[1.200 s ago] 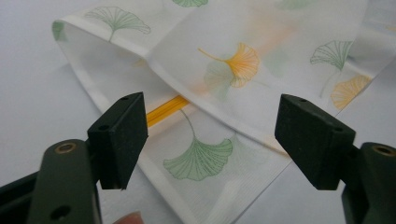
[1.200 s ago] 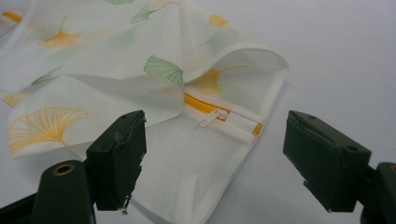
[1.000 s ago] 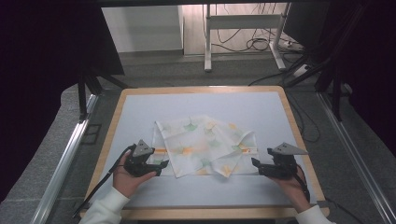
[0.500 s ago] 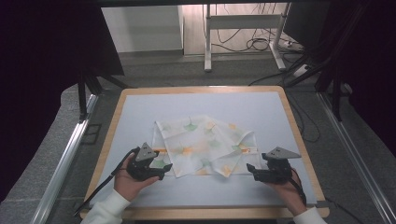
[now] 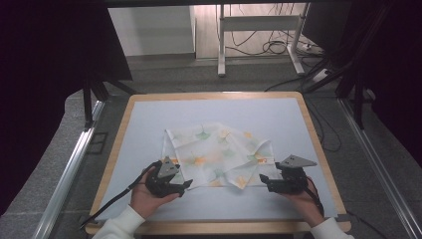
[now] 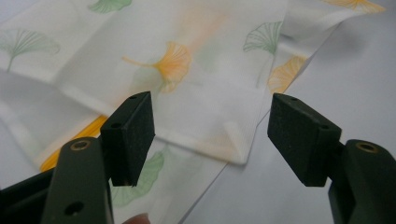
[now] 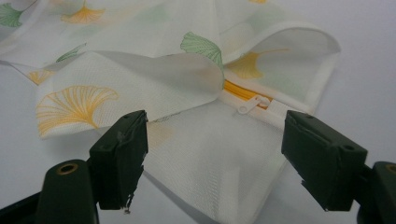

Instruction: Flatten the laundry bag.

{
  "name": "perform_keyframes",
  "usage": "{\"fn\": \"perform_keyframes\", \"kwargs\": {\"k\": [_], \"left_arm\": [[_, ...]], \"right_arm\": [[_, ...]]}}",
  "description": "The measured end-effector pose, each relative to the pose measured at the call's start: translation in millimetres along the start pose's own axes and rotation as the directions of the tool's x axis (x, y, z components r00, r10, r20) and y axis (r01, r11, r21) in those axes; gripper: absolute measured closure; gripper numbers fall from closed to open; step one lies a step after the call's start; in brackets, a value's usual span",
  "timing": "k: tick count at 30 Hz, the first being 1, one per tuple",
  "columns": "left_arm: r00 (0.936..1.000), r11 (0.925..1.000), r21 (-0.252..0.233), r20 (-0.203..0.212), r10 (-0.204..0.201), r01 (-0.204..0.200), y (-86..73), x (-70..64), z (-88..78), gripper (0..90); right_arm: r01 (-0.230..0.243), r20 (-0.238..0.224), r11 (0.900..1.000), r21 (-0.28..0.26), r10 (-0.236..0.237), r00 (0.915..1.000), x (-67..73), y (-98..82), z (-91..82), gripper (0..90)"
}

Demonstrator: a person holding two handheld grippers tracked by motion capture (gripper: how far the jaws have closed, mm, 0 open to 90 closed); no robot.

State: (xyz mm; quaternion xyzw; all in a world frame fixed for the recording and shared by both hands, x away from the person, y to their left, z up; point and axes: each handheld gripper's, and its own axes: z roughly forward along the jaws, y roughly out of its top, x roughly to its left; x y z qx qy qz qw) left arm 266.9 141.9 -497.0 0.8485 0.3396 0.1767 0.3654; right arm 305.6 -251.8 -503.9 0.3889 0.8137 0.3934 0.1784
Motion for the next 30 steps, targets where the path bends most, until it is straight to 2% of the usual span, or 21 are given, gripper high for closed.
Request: {"fn": "perform_keyframes", "kwargs": {"k": [2,4,7,9,10,11,12,13,14,15,17,19,21,22,24,25,26,30], "left_arm": [[0.9999,1.0,0.0,0.012,0.003,-0.003,3.2,-2.1,2.2,32.5],[0.9992,0.9995,0.004,0.026,0.032,-0.032,11.5,-8.0,11.2,32.6],[0.9986,0.9988,0.021,0.032,0.043,-0.044,16.5,-9.3,20.1,32.4],[0.9979,0.9988,0.028,0.052,0.039,-0.04,20.8,-9.6,27.7,32.1],[0.9975,0.998,0.042,0.054,0.045,-0.047,25.0,-10.8,36.1,31.9],[0.9975,0.998,0.042,0.054,0.045,-0.047,25.0,-10.8,36.1,31.9],[0.9969,0.9978,0.05,0.068,0.04,-0.044,28.8,-11.8,44.6,31.8],[0.9969,0.9978,0.05,0.068,0.04,-0.044,28.8,-11.8,44.6,31.9],[0.9958,0.9969,0.063,0.081,0.043,-0.048,32.5,-13.1,55.7,31.6],[0.9958,0.9969,0.063,0.081,0.043,-0.048,32.5,-13.1,55.7,31.5],[0.9944,0.9951,0.083,0.095,0.047,-0.055,35.8,-15.5,71.5,31.2],[0.9941,0.9924,0.103,0.091,0.059,-0.068,38.1,-17.5,79.4,30.2],[0.9938,0.992,0.103,0.092,0.063,-0.072,39.3,-18.7,81.3,30.2],[0.9928,0.9934,0.095,0.107,0.054,-0.064,40.5,-19.9,84.0,30.2],[0.9934,0.9937,0.097,0.105,0.046,-0.056,40.2,-20.0,86.2,30.2],[0.9938,0.991,0.119,0.1,0.05,-0.061,37.7,-18.4,91.1,30.0],[0.9938,0.991,0.119,0.1,0.05,-0.061,37.7,-18.4,91.1,29.4],[0.9919,0.9922,0.114,0.122,0.037,-0.051,37.3,-18.7,90.9,37.2]], "right_arm": [[0.003,-0.001,1.0,0.003,-0.003,1.0,0.2,0.4,1.1,22.7],[0.002,-0.003,1.0,0.003,-0.002,1.0,0.2,0.6,1.4,22.7],[-0.001,-0.003,1.0,0.002,0.001,1.0,-0.1,0.6,1.5,22.6],[-0.007,-0.003,1.0,0.005,0.007,1.0,-0.6,0.2,1.3,22.7],[-0.008,-0.003,1.0,0.006,0.008,1.0,-0.7,0.0,1.4,22.6],[-0.008,-0.003,1.0,0.006,0.008,1.0,-0.7,0.0,1.4,22.6],[-0.011,-0.004,1.0,0.008,0.011,0.9999,-1.1,-0.3,1.8,22.6],[-0.011,-0.003,1.0,0.01,0.011,0.9999,-1.3,-0.4,1.8,22.6],[-0.011,-0.002,1.0,0.01,0.011,0.9999,-1.6,-0.5,2.0,22.6],[-0.011,-0.002,1.0,0.01,0.011,0.9999,-1.6,-0.5,2.0,22.6],[-0.014,0.0,1.0,0.01,0.014,0.9999,-1.6,-0.7,1.8,22.6],[-0.015,0.001,1.0,0.011,0.015,0.9999,-1.8,-0.8,1.8,22.6],[-0.014,0.001,1.0,0.012,0.014,0.9999,-1.9,-0.9,1.9,22.6],[-0.016,0.0,1.0,0.013,0.016,0.9999,-2.5,-1.2,2.0,22.5],[-0.017,-0.001,1.0,0.013,0.017,0.9999,-2.9,-1.3,2.0,22.6],[-0.021,0.003,1.0,0.013,0.02,0.9998,-3.7,-1.5,1.5,22.6],[-0.021,0.003,1.0,0.013,0.02,0.9998,-3.7,-1.5,1.5,22.6],[-0.023,0.003,1.0,0.01,0.023,0.9997,-3.6,-1.7,1.0,22.5]]}}
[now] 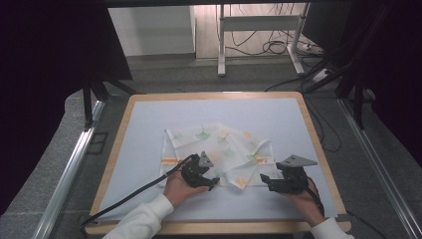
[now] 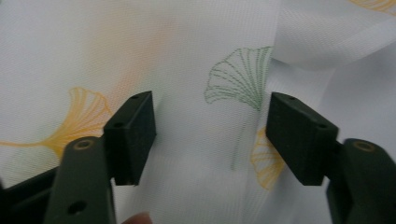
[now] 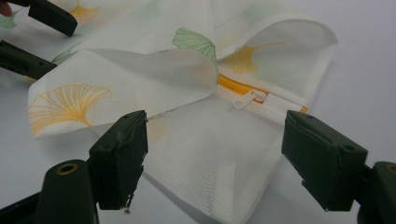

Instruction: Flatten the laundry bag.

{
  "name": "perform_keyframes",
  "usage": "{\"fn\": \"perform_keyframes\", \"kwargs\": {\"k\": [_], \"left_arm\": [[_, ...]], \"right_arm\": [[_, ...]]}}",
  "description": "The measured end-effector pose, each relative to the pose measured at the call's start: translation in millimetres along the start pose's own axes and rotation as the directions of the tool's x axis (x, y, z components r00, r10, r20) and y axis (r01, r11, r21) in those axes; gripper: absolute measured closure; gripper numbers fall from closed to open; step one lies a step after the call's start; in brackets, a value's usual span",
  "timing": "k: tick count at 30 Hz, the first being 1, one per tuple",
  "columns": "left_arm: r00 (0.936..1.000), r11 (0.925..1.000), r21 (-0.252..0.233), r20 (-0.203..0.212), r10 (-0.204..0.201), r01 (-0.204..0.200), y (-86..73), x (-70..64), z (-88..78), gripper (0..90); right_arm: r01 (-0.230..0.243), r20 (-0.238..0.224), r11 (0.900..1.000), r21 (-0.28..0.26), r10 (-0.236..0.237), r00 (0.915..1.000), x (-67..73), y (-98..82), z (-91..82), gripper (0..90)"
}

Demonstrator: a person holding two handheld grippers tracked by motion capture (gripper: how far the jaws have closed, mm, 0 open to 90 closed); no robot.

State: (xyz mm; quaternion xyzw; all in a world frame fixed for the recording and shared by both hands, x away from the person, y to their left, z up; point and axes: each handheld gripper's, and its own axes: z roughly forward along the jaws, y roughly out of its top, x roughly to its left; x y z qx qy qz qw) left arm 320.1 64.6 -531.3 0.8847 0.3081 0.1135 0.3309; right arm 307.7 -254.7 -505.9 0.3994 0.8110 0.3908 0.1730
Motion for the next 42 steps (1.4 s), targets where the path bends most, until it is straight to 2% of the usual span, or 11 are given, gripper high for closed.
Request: {"fn": "perform_keyframes", "kwargs": {"k": [7,11,14,15,17,24,28,33,36,40,42], "left_arm": [[0.9993,0.9992,-0.014,0.012,-0.036,0.036,-2.8,5.4,-2.7,55.2],[0.9992,0.9992,-0.012,0.008,-0.039,0.039,-3.6,9.9,-4.3,68.1],[0.9991,0.9991,-0.013,0.003,-0.041,0.041,-3.9,11.3,-4.8,72.9],[0.999,0.9989,-0.013,0.001,-0.044,0.044,-4.1,12.0,-5.1,79.6],[0.9989,0.9988,-0.009,0.002,-0.048,0.048,-4.0,13.2,-5.7,84.6],[0.9986,0.9985,-0.016,-0.002,-0.052,0.052,-4.7,15.0,-6.9,87.9],[0.9985,0.9979,-0.035,-0.008,-0.055,0.055,-6.3,16.9,-12.0,88.0],[0.9973,0.9954,-0.064,-0.007,-0.073,0.072,-8.1,22.8,-22.5,88.4],[0.9958,0.9927,-0.079,0.0,-0.092,0.092,-10.5,27.9,-28.2,88.5],[0.9952,0.9913,-0.09,-0.008,-0.097,0.096,-11.9,30.2,-33.6,88.7],[0.9948,0.9902,-0.099,-0.013,-0.101,0.099,-12.7,31.5,-38.2,88.8]], "right_arm": [[-0.002,-0.004,1.0,0.003,0.002,1.0,1.1,0.0,-0.2,22.6],[0.0,-0.002,1.0,0.001,0.0,1.0,0.7,0.0,-0.1,22.6],[0.001,-0.001,1.0,0.001,-0.001,1.0,0.6,0.0,-0.1,22.5],[0.001,-0.001,1.0,0.0,-0.001,1.0,0.8,0.1,-0.2,22.6],[0.004,-0.003,1.0,-0.004,-0.004,1.0,1.6,0.6,-0.9,23.1],[0.028,-0.057,1.0,0.002,-0.028,0.998,16.9,8.7,2.5,26.0],[0.046,-0.038,0.999,0.026,-0.045,0.9983,22.7,12.4,14.4,25.9],[0.017,-0.05,0.999,0.047,-0.015,0.9986,21.6,14.6,24.7,25.5],[-0.027,-0.082,0.999,0.045,0.031,0.9962,20.7,17.9,29.1,26.0],[-0.011,-0.101,0.999,0.051,0.016,0.9948,27.6,25.1,38.1,30.6],[-0.004,-0.108,0.999,0.052,0.009,0.9941,29.1,27.0,42.0,39.4]]}}
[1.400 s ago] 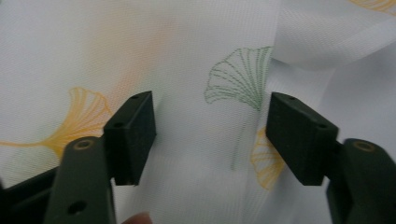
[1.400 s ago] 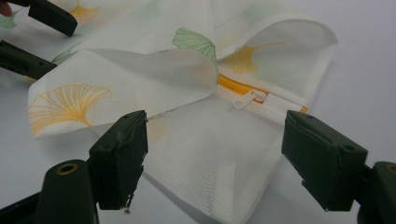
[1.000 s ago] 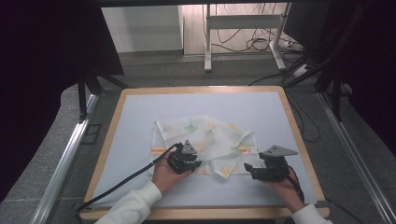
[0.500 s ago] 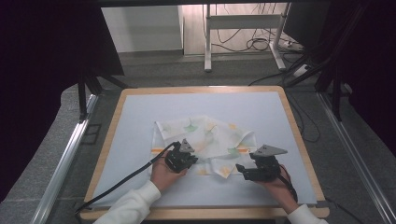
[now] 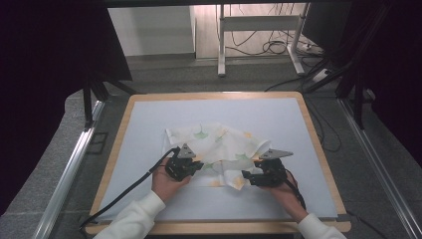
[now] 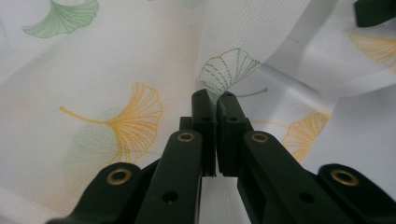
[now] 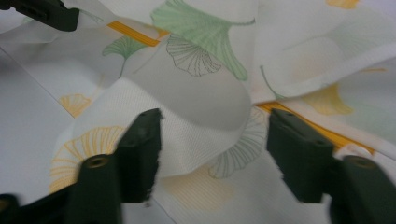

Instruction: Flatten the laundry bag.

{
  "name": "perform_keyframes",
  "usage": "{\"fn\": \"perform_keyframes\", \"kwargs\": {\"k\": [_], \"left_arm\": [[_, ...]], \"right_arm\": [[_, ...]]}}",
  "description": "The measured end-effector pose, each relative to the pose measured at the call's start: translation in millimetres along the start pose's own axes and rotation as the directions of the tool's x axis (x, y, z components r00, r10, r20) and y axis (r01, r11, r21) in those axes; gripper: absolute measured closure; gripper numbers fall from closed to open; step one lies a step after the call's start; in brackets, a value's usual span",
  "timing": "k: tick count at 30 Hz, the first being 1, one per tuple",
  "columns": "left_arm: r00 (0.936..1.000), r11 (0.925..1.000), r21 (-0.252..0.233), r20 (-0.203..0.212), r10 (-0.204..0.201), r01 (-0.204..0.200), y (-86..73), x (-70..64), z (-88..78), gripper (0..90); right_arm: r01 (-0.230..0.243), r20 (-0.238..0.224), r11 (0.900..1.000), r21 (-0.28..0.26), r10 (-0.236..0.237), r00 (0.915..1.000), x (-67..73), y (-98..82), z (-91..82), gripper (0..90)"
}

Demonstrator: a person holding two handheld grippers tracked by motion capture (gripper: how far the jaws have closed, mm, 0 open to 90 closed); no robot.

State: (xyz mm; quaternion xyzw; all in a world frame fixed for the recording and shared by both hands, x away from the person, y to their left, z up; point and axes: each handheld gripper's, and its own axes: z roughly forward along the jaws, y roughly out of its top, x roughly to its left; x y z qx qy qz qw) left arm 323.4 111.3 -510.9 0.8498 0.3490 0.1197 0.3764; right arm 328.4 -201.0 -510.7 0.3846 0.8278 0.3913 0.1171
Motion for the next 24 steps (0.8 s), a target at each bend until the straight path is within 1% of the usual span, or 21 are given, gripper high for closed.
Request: {"fn": "perform_keyframes", "kwargs": {"k": [1,2,3,4,5,6,7,8,9,10,11,13,16,17,18,19,20,21,22,23,24], "left_arm": [[1.0,0.9999,-0.01,-0.002,-0.005,0.005,-0.9,2.0,-4.6,88.9],[1.0,0.9999,-0.013,-0.002,-0.008,0.008,-1.5,3.1,-6.6,88.9],[0.9999,0.9998,-0.016,-0.002,-0.011,0.01,-2.0,3.9,-8.4,89.0],[0.9999,0.9998,-0.016,-0.002,-0.011,0.01,-2.0,3.9,-8.4,89.0],[0.9999,0.9997,-0.02,-0.004,-0.013,0.012,-2.6,5.0,-10.5,89.0],[0.9999,0.9997,-0.022,-0.005,-0.014,0.014,-3.1,5.7,-12.0,89.1],[0.9999,0.9996,-0.024,-0.005,-0.015,0.015,-3.3,6.4,-13.0,89.1],[0.9998,0.9993,-0.029,-0.003,-0.022,0.022,-3.7,7.9,-15.3,89.1],[0.9998,0.9993,-0.029,-0.003,-0.022,0.022,-3.7,7.9,-15.3,89.2],[0.9996,0.9989,-0.036,0.0,-0.029,0.029,-3.5,8.4,-16.8,89.2],[0.9996,0.9989,-0.036,0.0,-0.029,0.029,-3.5,8.4,-16.8,89.2],[0.9994,0.998,-0.054,0.012,-0.033,0.034,-1.7,6.6,-18.5,89.3],[0.9999,0.9986,-0.05,0.011,-0.013,0.014,0.7,3.2,-18.5,89.3],[0.9999,0.9984,-0.056,0.013,0.0,0.001,2.4,0.1,-18.9,89.3],[0.9999,0.9984,-0.056,0.013,0.0,0.001,2.4,0.1,-18.9,89.3],[0.9999,0.9981,-0.062,0.015,0.004,-0.003,3.7,-1.2,-20.1,89.3],[0.9999,0.9981,-0.062,0.015,0.004,-0.003,3.7,-1.2,-20.1,89.3],[0.9999,0.998,-0.063,0.013,0.004,-0.003,4.4,0.0,-22.0,89.3],[0.9999,0.998,-0.063,0.013,0.004,-0.003,4.4,0.0,-22.0,89.3],[1.0,0.9981,-0.061,0.004,0.001,-0.001,3.6,2.5,-24.1,89.4],[1.0,0.9981,-0.061,0.004,0.001,-0.001,3.6,2.5,-24.1,89.4]], "right_arm": [[-0.001,-0.014,1.0,0.001,0.001,0.9999,-0.6,0.9,1.2,46.3],[0.001,-0.032,1.0,0.006,-0.001,0.9995,-1.2,2.0,2.0,54.6],[0.012,-0.04,1.0,0.006,-0.012,0.9991,-1.2,2.8,2.5,64.1],[0.012,-0.04,1.0,0.006,-0.012,0.9991,-1.2,2.8,2.5,64.1],[0.019,-0.048,1.0,0.009,-0.019,0.9987,-1.1,3.8,2.0,72.0],[0.036,-0.064,0.999,0.013,-0.035,0.9973,-2.5,7.3,-0.6,82.6],[0.036,-0.064,0.999,0.013,-0.035,0.9973,-2.5,7.3,-0.6,82.6],[0.051,-0.043,0.999,-0.006,-0.052,0.9978,-4.4,11.5,-6.6,86.8],[0.051,-0.043,0.999,-0.006,-0.052,0.9978,-4.4,11.5,-6.6,86.8],[0.067,-0.013,0.998,-0.021,-0.067,0.9977,-7.6,16.6,-14.2,88.0],[0.067,-0.013,0.998,-0.021,-0.067,0.9977,-7.6,16.6,-14.2,88.0],[0.101,0.033,0.994,-0.043,-0.099,0.9945,-12.6,26.4,-26.7,88.5],[0.133,0.066,0.989,-0.063,-0.128,0.9895,-16.5,37.1,-37.3,88.6],[0.152,0.079,0.986,-0.068,-0.146,0.9861,-17.1,41.7,-41.4,88.7],[0.164,0.089,0.984,-0.072,-0.157,0.9836,-16.8,44.3,-43.5,88.7],[0.189,0.103,0.979,-0.079,-0.181,0.9781,-15.8,48.7,-46.8,88.7],[0.189,0.103,0.979,-0.079,-0.181,0.9781,-15.8,48.7,-46.8,88.7],[0.217,0.107,0.971,-0.097,-0.207,0.9725,-13.1,54.7,-52.0,88.7],[0.217,0.107,0.971,-0.097,-0.207,0.9725,-13.1,54.7,-52.0,88.7],[0.219,0.087,0.969,-0.116,-0.21,0.9738,-8.7,57.6,-53.9,88.6],[0.22,0.078,0.969,-0.117,-0.212,0.9742,-6.7,57.6,-53.5,88.6]]}}
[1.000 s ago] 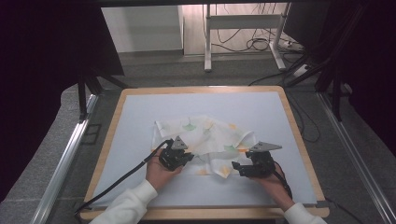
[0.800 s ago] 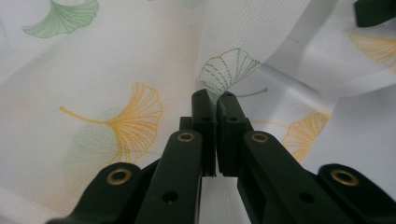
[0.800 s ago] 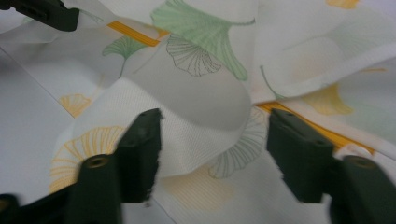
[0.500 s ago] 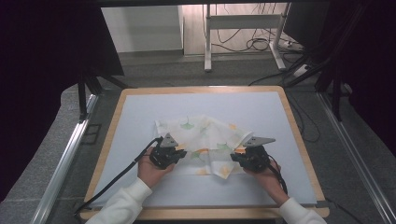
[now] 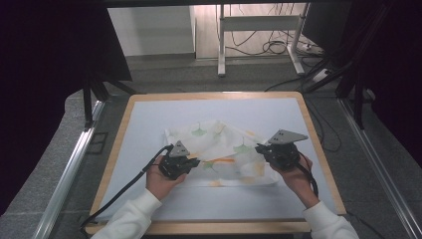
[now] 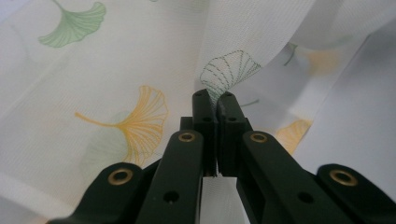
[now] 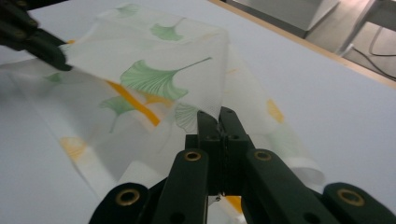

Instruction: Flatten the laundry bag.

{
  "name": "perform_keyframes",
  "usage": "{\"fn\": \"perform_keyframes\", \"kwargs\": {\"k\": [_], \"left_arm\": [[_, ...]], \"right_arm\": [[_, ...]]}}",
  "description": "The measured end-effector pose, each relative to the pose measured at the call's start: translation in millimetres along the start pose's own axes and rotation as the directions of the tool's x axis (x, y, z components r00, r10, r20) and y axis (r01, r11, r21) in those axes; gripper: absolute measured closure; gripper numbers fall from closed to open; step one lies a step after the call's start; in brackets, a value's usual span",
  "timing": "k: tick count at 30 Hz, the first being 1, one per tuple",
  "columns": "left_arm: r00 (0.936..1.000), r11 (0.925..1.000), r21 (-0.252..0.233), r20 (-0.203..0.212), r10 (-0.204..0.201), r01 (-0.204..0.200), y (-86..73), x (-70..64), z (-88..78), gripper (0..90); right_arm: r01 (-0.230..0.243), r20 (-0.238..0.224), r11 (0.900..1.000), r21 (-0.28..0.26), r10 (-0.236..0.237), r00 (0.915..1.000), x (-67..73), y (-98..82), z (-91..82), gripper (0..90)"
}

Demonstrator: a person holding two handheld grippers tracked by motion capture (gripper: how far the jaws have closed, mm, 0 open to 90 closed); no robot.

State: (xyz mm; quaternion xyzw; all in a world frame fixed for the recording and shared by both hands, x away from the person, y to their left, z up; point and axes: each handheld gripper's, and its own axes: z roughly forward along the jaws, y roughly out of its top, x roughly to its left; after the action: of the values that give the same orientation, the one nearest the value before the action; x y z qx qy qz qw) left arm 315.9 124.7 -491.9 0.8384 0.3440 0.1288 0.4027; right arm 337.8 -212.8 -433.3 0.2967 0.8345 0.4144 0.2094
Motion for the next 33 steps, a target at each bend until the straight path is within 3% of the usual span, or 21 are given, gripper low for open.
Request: {"fn": "perform_keyframes", "kwargs": {"k": [3,6,9,17,24,25,27,29,30,33], "left_arm": [[0.9997,0.9998,0.011,-0.017,-0.017,0.018,-8.1,9.0,-6.6,89.4],[0.9993,0.9995,0.02,-0.026,-0.026,0.026,-15.0,14.2,-11.5,89.5],[0.9992,0.9995,0.014,-0.029,-0.027,0.027,-16.6,15.3,-14.2,89.4],[0.9992,0.9994,0.003,-0.021,-0.033,0.033,-12.7,17.3,-11.8,89.5],[0.9986,0.9996,-0.004,-0.045,-0.027,0.026,-9.0,21.4,-13.8,89.6],[0.9983,0.9997,-0.004,-0.052,-0.025,0.025,-9.7,22.8,-15.8,89.6],[0.9973,0.9992,-0.001,-0.063,-0.039,0.039,-15.2,28.5,-22.7,89.7],[0.9964,0.999,0.001,-0.072,-0.045,0.045,-18.7,31.1,-25.7,89.7],[0.9941,0.9979,0.006,-0.088,-0.064,0.065,-26.1,36.7,-31.0,89.7],[0.992,0.9956,0.01,-0.087,-0.092,0.093,-35.1,41.8,-35.6,89.6]], "right_arm": [[-0.013,-0.073,1.0,0.007,0.014,0.9972,10.4,-5.7,6.6,88.6],[-0.01,-0.111,0.999,0.037,0.014,0.9937,18.4,-14.7,14.2,88.6],[-0.011,-0.121,0.998,0.061,0.019,0.9925,19.2,-19.8,19.6,88.6],[-0.016,-0.095,0.998,0.055,0.022,0.9952,11.8,-14.9,21.2,88.7],[-0.034,-0.097,0.997,0.065,0.04,0.9944,5.6,-14.4,28.5,88.6],[-0.058,-0.15,0.996,0.061,0.067,0.9864,6.7,-15.3,29.5,88.6],[-0.061,-0.214,0.997,0.05,0.07,0.9743,12.6,-15.7,28.6,86.8],[-0.034,-0.273,0.999,0.042,0.044,0.9609,22.7,-16.3,26.9,73.8],[-0.028,-0.275,0.999,0.032,0.036,0.9607,26.4,-17.0,25.0,65.4],[-0.1,-0.281,0.995,-0.015,0.092,0.9552,19.7,-19.0,18.3,59.7]]}}
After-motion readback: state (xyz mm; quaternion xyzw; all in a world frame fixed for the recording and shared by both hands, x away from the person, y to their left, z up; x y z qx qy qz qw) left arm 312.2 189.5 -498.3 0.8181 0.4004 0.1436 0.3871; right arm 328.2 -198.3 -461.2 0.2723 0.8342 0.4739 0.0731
